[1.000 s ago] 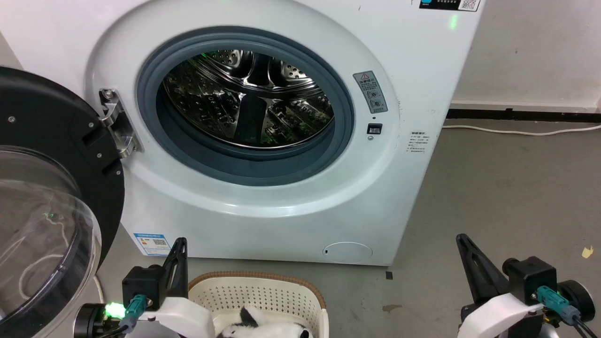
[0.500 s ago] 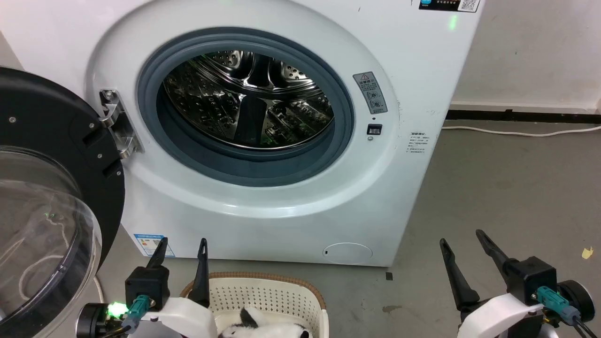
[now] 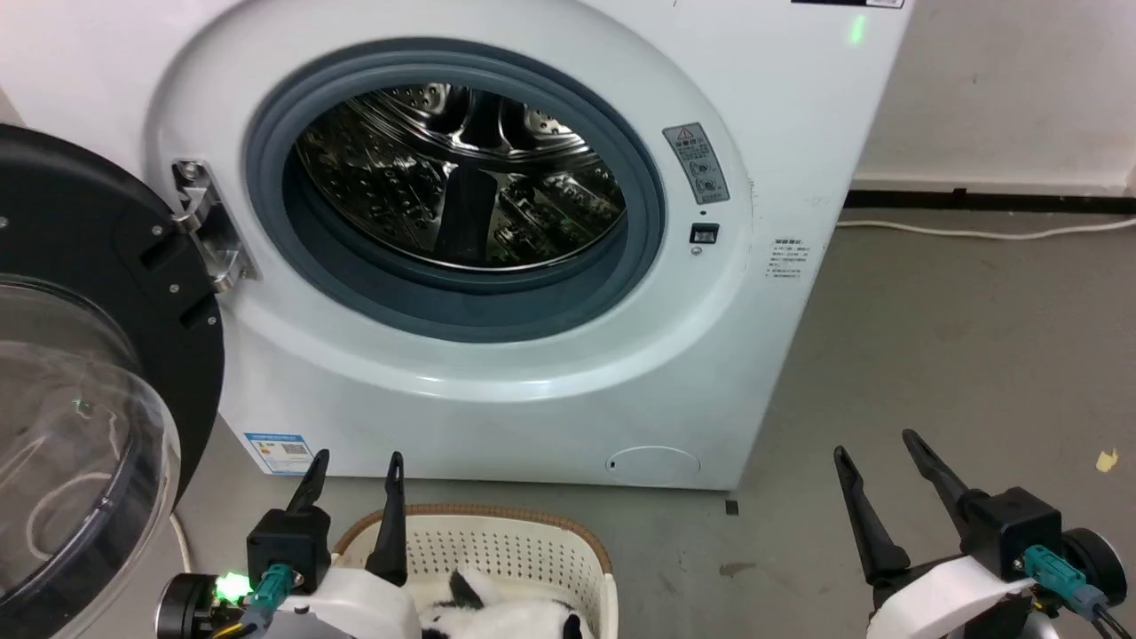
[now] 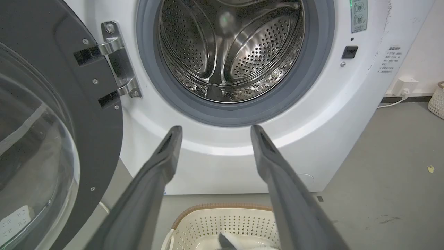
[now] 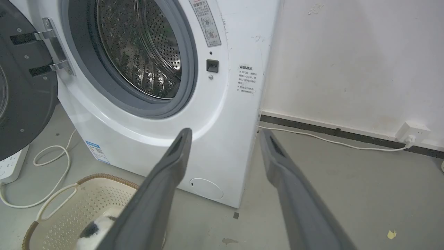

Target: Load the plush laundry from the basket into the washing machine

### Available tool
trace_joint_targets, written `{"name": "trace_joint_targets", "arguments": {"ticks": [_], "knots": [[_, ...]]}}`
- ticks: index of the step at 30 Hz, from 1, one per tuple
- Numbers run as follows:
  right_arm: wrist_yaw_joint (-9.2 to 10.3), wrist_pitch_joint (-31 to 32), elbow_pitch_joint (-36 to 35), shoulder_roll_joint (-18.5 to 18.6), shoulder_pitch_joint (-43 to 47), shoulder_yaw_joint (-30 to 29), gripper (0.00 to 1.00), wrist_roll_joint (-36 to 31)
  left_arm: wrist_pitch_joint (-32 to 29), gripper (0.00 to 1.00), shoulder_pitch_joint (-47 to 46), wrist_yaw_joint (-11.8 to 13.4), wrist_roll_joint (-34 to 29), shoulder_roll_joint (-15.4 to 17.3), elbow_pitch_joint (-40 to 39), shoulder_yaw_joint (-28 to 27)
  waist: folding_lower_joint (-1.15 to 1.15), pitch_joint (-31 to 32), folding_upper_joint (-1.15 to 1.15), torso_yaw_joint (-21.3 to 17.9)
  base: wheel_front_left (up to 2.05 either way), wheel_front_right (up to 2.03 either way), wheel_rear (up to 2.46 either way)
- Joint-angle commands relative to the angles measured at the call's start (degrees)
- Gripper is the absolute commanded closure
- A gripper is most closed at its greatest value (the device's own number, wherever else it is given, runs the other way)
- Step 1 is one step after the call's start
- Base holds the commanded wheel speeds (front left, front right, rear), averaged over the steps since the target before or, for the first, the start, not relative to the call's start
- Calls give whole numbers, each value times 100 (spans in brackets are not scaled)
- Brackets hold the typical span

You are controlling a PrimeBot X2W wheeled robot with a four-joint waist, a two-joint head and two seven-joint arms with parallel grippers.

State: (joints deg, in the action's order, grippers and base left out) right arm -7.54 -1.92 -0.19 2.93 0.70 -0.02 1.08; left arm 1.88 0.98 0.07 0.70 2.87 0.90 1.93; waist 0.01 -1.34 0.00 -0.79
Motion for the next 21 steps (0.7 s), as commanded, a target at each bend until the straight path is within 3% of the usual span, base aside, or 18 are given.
{"name": "trace_joint_targets", "arguments": {"ticks": [1,21], "knots": [[1,-53,-4,-1,-12,-17,0,47,55,0,0,31,33,1,23,30,0,-46,0,-27,0,0,0],[2,-292,-57,-2,-284,110,0,233,15,0,-563,-135,225,173,1337,133,0,-907,0,-520,0,0,0]]}}
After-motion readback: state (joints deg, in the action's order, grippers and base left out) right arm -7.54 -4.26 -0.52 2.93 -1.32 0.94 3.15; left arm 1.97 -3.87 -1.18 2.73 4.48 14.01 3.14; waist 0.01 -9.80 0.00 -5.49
